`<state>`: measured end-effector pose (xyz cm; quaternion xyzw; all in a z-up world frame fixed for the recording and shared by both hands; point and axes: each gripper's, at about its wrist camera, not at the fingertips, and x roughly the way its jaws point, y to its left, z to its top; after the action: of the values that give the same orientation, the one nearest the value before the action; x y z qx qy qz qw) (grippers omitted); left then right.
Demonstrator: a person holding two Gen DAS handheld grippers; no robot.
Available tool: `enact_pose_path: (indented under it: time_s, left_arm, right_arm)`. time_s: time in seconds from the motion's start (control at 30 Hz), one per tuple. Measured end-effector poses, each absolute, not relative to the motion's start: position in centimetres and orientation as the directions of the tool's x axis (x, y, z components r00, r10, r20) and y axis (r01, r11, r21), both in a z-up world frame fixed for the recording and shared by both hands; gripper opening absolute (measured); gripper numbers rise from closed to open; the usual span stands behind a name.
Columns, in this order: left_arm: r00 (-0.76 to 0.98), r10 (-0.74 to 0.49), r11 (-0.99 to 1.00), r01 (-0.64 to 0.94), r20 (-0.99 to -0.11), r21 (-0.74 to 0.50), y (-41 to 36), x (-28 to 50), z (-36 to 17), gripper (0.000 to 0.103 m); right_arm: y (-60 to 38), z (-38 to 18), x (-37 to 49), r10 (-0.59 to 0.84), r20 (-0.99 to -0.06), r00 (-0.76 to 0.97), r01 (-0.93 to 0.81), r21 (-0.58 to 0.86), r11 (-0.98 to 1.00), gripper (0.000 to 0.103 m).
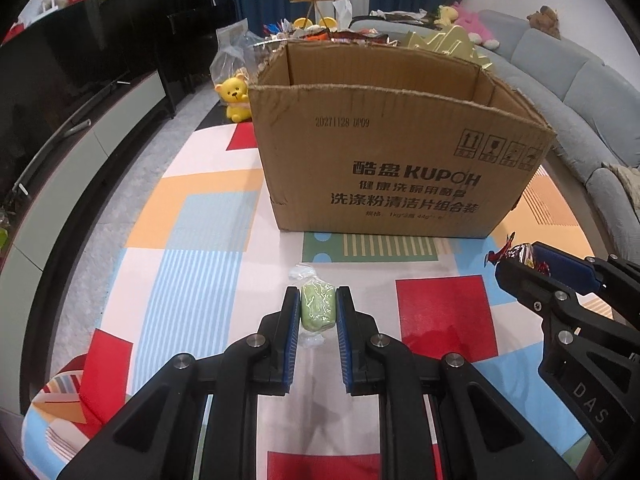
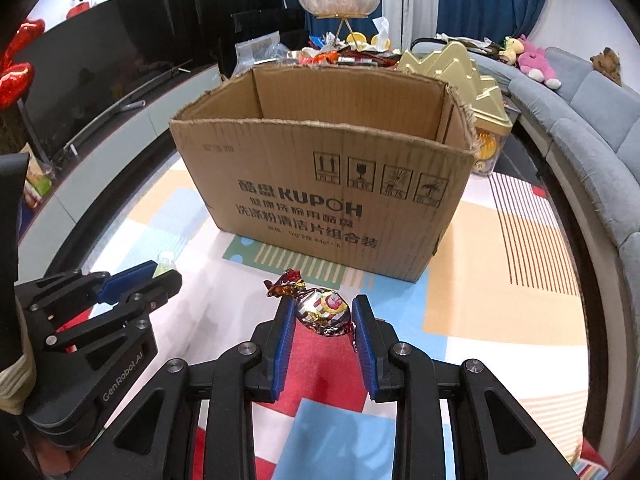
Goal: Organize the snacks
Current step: 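Lift the pale green candy and gold-wrapped candy and carry them over the box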
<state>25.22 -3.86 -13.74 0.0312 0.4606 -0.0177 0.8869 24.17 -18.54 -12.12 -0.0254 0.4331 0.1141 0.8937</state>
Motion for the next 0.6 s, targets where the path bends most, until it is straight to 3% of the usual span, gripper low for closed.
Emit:
enact_pose_path:
  time_s: [0.6]
  left_arm:
    - [0.642,0.001,0.997,0.055,-0.767,0.047,-3.7,24.3,-8.9,0.019]
  right_arm:
    - [-18.9,-7.4,23.1,0.197,-0.721,0.664,-0.222,0.061,0.973,0.031]
